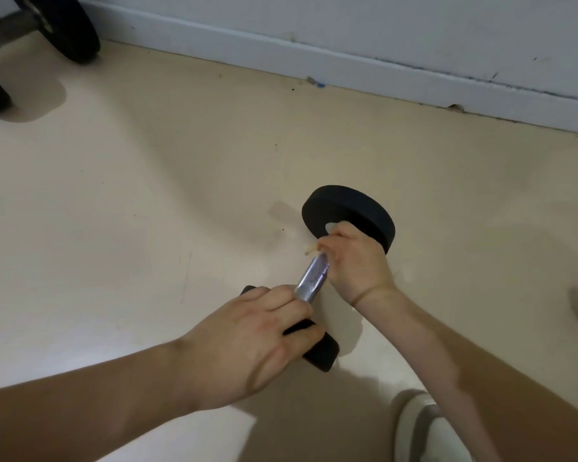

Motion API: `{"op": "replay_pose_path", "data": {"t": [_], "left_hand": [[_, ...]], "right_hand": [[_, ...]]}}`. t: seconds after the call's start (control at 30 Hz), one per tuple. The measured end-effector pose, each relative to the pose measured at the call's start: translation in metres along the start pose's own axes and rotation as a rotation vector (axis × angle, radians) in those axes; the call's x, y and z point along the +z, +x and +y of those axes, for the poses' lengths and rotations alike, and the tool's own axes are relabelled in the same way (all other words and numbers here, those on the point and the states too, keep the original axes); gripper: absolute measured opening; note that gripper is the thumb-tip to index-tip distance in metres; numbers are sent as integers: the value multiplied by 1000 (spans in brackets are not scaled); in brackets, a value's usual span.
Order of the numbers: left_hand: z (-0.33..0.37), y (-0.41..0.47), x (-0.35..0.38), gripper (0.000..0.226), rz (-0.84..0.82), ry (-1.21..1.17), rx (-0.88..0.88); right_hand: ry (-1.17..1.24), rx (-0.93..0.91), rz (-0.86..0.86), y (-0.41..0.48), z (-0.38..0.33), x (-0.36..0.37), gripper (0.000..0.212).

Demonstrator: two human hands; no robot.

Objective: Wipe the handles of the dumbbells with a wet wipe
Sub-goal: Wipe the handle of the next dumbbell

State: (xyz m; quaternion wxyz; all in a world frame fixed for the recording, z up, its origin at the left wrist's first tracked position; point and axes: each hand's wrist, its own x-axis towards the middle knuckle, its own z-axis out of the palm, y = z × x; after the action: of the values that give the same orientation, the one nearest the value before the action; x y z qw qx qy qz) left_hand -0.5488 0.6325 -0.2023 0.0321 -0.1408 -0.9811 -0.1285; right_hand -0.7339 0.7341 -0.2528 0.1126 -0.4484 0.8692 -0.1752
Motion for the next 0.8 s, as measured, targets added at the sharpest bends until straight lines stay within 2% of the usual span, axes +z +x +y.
{"op": "replay_pose_path", "data": {"t": [0.03,0.17,0.2,0.3,0.33,0.47,0.63,0.7,0.8], "left_hand": [[1,1,0,27,-2,-10,-7],[11,11,5,27,13,-13,17],[15,14,5,28,15,-14,36],[14,8,4,32,31,-30,37],[10,4,4,34,33,-37,17],[2,-3,7,39,24,-32,-6],[11,10,6,29,43,-61,79],[15,17,6,27,18,-76,115],[29,25,8,26,-14,-84,86]], "right_hand": [[-26,29,-14,-2,-3,-1,17],[-48,-167,-250,-33,-19,-8,22],[-102,-141,-240,-26,-13,-12,24],[-127,36,-43,-6,12,-14,22],[-129,71,-46,-10,10,-12,21],[-121,-70,-218,-33,-9,-15,18],[-282,-82,-201,-14,20,-32,19],[-174,-121,-222,-28,18,-28,14],[-142,-146,-308,-38,26,-34,9]]}}
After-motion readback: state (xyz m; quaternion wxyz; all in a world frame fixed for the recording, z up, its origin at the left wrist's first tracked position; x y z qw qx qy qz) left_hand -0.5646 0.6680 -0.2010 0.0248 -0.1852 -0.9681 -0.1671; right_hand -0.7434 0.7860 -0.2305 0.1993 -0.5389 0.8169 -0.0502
